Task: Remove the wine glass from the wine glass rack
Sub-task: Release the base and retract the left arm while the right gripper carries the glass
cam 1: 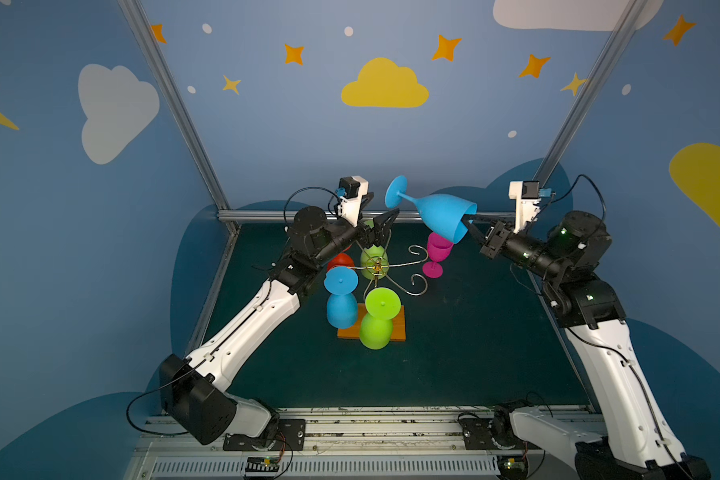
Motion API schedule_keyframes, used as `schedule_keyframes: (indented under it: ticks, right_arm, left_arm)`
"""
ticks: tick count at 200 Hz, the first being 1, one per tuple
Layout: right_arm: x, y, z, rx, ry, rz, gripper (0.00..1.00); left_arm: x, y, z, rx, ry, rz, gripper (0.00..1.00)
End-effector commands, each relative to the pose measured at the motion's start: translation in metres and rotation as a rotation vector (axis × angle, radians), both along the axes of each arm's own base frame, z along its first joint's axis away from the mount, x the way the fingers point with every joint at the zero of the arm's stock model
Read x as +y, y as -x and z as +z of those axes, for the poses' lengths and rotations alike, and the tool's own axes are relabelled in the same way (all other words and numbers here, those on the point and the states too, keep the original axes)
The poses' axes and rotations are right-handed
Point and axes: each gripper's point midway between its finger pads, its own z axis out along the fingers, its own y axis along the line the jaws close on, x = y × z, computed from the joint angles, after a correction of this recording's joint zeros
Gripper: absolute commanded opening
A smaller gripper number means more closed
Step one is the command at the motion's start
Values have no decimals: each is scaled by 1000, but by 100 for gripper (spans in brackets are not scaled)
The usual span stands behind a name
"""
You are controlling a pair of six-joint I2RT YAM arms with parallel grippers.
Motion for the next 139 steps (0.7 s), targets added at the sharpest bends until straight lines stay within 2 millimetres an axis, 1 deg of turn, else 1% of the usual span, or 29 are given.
schedule_keyframes:
  ticks: [1,20,34,49,72,89,99,115,128,139]
  right_arm:
    - [-30,20,22,-86,75,-148,0]
    - [-54,39,18,-80,179,-265,0]
    - [-71,55,12,-60,247,-334,0]
    - [-85,70,-5,-5,322,-382,0]
    - [-105,86,-44,135,441,-438,0]
    - [-118,94,-74,252,531,-466,0]
    - [-121,97,-89,310,567,-469,0]
    - [-123,95,-112,385,604,-465,0]
    - [-124,87,-126,426,628,-466,0]
    - [-125,78,-137,461,655,-471,0]
  left_arm:
    - [42,-8,14,8,58,157,91]
    - [85,-14,16,47,124,259,94]
    - [121,-10,14,54,168,339,95]
    - [157,0,11,49,199,429,97]
    - [204,25,6,17,216,555,98]
    - [229,42,-8,-3,183,640,99]
    - [241,47,-20,1,172,686,99]
    - [257,49,-45,39,188,727,100]
    - [265,46,-65,81,206,739,100]
    - [269,43,-77,101,216,750,99]
